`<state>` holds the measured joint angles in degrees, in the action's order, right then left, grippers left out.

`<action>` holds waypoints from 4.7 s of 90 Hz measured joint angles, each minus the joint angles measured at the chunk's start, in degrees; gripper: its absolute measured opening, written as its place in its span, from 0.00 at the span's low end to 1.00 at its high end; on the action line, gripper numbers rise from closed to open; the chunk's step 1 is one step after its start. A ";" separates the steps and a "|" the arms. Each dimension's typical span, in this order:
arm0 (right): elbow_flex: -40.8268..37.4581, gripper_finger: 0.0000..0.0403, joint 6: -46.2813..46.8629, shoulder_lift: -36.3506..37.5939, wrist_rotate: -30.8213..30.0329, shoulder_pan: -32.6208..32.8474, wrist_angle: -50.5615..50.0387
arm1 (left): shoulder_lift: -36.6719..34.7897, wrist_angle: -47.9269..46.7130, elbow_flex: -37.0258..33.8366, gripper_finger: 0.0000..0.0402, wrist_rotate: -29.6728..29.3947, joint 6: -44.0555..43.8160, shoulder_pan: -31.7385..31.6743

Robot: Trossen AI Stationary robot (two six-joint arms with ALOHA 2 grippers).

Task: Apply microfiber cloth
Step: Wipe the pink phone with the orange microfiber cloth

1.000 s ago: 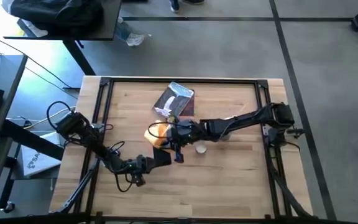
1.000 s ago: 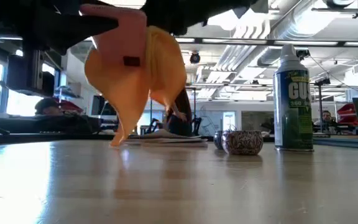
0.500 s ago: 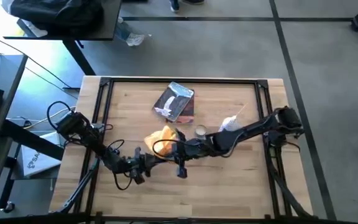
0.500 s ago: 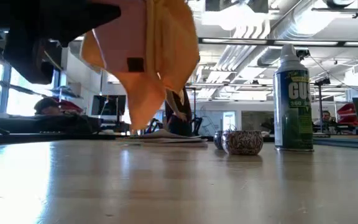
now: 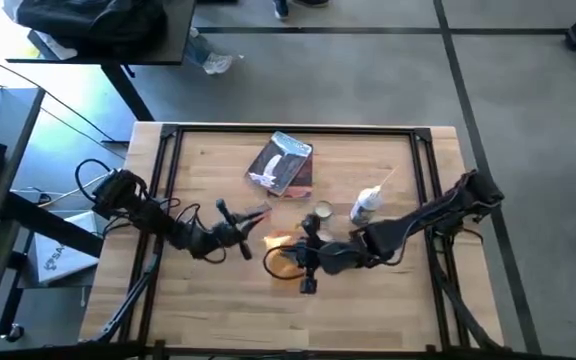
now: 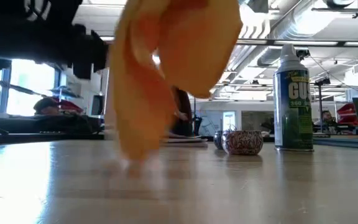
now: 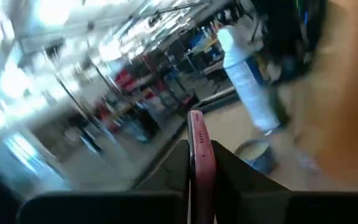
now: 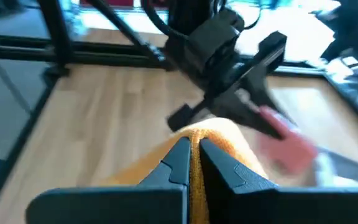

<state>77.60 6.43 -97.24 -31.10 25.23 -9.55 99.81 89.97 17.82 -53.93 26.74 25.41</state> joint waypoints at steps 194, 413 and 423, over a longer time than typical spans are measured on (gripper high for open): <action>0.39 0.00 -19.89 -17.51 4.63 -12.67 6.89 | 0.31 -4.17 -5.99 0.04 64.48 -98.73 -27.20; -13.00 0.00 -14.51 0.32 -5.10 -4.06 20.77 | -6.37 0.20 -3.80 0.04 67.27 -96.07 -24.17; -13.00 0.00 -15.71 -2.84 2.13 -6.14 27.69 | -6.91 0.08 -3.89 0.04 66.59 -95.52 -24.19</action>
<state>64.60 -9.28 -100.08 -28.97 19.09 18.15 92.90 90.06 13.93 12.67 -68.78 1.21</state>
